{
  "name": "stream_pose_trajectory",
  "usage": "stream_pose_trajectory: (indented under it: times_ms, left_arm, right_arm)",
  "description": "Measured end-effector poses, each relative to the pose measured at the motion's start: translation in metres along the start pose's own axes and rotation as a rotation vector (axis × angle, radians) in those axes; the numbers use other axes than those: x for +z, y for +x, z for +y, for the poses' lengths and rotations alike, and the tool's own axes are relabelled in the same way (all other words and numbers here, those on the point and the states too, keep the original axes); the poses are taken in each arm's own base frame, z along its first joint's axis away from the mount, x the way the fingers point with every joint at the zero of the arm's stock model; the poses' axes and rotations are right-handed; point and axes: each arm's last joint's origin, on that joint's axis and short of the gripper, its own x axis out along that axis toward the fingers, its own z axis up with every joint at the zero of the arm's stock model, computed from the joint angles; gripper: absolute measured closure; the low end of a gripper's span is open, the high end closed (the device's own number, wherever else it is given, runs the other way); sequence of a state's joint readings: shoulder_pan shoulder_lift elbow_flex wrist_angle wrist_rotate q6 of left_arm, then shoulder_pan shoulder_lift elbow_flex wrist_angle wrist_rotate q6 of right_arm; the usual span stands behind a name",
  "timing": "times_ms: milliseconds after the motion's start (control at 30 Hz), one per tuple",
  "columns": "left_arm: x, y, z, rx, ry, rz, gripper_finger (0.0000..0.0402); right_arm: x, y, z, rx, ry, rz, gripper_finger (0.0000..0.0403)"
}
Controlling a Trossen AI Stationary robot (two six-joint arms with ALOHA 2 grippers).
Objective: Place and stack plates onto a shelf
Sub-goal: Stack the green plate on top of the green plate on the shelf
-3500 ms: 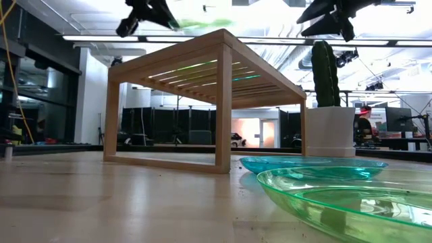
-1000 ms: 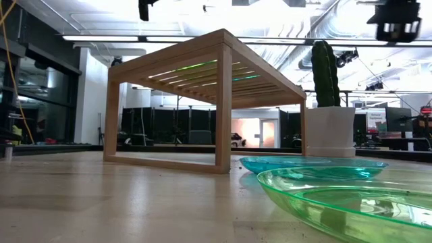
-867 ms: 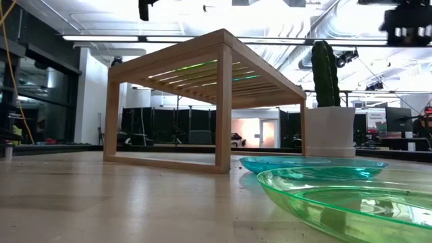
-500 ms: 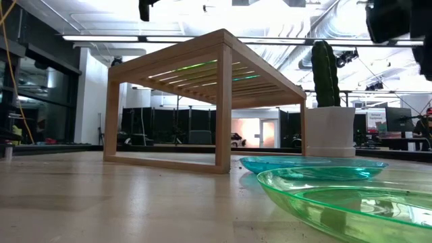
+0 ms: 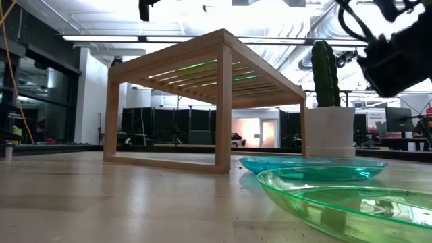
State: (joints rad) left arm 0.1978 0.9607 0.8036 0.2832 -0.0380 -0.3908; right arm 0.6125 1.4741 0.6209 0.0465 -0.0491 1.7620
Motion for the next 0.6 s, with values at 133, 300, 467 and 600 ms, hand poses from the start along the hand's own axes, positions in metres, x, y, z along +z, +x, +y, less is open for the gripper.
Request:
stream_pose_trajectory:
  times_ms: [133,300,467,600]
  left_arm:
    - [0.000,0.000,0.000,0.001,0.000,0.001,0.0245]
    - [0.000,0.000,0.000,0.002,-0.026,0.004,0.0245]
    - [-0.003,0.000,0.001,0.012,-0.025,0.028,0.0245]
    - [-0.004,0.001,0.002,0.017,-0.024,0.040,0.0245]
  right_arm:
    - [0.000,0.015,-0.004,-0.012,0.016,0.015,0.0226]
    - [0.002,0.032,-0.012,-0.044,0.021,0.010,0.0226]
    - [0.001,0.046,-0.003,-0.043,-0.026,0.019,0.0226]
    - [0.000,0.056,0.007,-0.044,-0.063,0.008,0.0226]
